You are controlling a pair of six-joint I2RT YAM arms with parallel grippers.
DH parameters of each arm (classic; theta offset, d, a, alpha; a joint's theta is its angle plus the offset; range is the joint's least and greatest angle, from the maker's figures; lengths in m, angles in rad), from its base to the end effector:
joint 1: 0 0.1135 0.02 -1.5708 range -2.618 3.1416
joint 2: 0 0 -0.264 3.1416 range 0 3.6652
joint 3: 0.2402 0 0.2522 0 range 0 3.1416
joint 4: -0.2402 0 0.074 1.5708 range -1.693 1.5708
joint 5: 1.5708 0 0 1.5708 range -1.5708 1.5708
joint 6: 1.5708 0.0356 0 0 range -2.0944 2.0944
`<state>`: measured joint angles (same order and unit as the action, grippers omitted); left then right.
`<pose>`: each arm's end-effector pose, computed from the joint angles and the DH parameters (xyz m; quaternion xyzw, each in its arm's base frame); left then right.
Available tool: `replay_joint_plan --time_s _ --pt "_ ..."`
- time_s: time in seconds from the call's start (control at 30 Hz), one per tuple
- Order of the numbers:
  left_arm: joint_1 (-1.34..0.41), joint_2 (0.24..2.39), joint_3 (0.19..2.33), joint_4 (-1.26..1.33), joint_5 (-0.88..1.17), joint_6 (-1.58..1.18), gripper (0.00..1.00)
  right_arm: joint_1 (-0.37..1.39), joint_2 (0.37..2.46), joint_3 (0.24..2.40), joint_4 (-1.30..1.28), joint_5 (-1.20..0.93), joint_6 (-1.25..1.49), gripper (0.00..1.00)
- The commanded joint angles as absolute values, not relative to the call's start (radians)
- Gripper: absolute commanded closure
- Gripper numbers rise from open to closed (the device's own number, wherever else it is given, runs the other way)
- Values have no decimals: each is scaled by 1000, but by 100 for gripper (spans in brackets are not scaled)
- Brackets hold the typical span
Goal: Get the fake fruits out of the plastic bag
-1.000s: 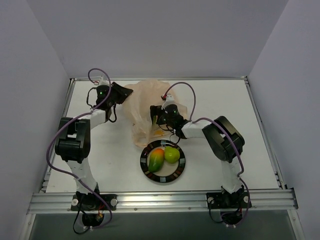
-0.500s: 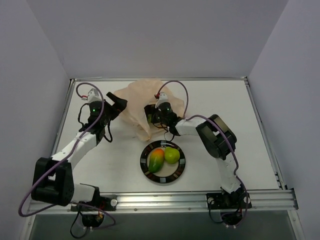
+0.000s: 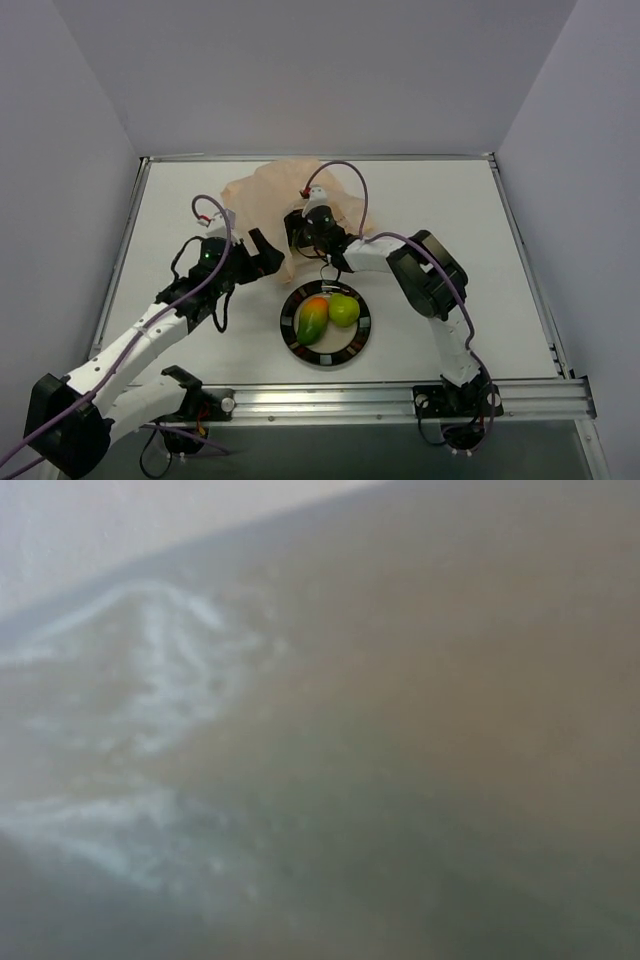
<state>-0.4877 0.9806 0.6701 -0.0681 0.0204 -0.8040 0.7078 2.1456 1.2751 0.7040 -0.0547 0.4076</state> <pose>0.1997 -0.1068 0.2746 -0.1247 0.8181 -0.3446 0.4432 0.3599 0.3105 0.1683 -0.1316 0.7519 0.3594 0.5367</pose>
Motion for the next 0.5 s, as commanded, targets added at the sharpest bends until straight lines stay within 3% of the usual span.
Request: replay_joint_plan --time_s 0.0,0.33,0.43,0.47 --pt "-534 1009 724 -75 81 -752 6 710 2028 1221 713 -3 405 64" --pt "-581 1184 843 -17 11 -669 2 709 1798 1105 646 86 439 67" --pt "-580 1236 876 34 -24 -657 28 710 1726 1033 635 95 465 68" --pt "-577 1242 877 64 -34 -657 54 710 1703 1013 635 98 468 68"
